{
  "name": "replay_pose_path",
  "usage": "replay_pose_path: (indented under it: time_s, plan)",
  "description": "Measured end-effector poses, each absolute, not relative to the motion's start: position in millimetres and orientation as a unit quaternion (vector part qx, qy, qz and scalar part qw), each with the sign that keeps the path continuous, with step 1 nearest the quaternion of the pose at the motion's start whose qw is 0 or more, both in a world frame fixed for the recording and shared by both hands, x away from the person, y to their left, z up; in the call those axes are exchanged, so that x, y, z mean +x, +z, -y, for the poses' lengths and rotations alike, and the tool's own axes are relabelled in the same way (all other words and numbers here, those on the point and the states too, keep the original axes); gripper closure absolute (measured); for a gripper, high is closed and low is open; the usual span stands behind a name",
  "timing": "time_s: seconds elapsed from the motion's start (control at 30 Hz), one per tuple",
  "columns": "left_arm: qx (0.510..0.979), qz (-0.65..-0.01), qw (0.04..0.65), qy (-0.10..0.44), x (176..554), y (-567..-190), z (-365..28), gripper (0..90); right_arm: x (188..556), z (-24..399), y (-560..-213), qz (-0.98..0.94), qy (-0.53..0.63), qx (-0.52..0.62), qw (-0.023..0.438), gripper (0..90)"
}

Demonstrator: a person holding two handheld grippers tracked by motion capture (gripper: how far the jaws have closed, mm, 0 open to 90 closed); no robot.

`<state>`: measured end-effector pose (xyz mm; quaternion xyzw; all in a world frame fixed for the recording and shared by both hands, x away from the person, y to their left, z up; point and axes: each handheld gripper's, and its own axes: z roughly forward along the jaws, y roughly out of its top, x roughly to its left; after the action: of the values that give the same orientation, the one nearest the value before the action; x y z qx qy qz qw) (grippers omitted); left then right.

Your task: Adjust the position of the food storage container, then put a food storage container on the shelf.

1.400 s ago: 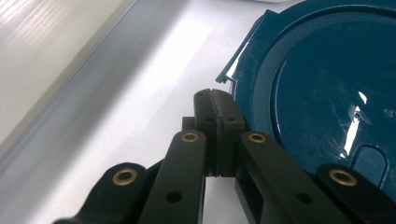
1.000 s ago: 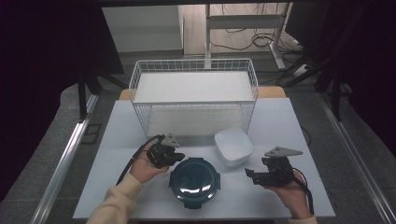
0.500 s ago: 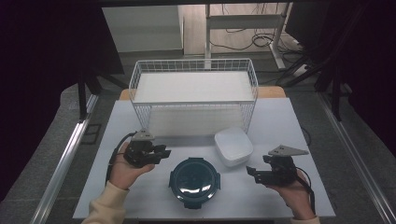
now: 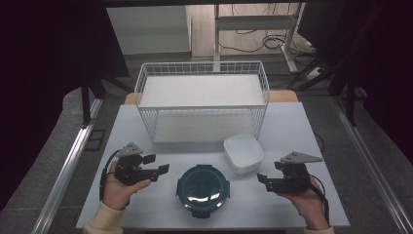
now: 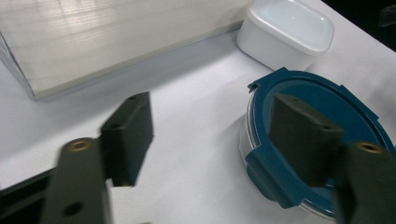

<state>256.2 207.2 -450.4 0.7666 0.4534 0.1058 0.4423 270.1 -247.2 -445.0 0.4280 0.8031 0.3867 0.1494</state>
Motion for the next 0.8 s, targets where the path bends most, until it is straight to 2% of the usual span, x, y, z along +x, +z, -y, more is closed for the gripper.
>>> replay_pose_path:
  time_s: [0.23,0.3,0.8]
  plan:
    - [0.772,-0.454,0.434,0.100,254.3,-451.4,-209.0,25.4,270.1,246.8,-445.0,-0.802,0.388,0.429,0.150,21.0]
    - [0.765,-0.465,0.437,0.083,255.3,-451.7,-211.7,25.9,269.3,247.8,-443.9,-0.801,0.391,0.428,0.152,22.0]
    - [0.764,-0.464,0.440,0.086,253.0,-448.8,-205.9,21.1,266.5,247.1,-440.0,-0.788,0.422,0.430,0.129,22.3]
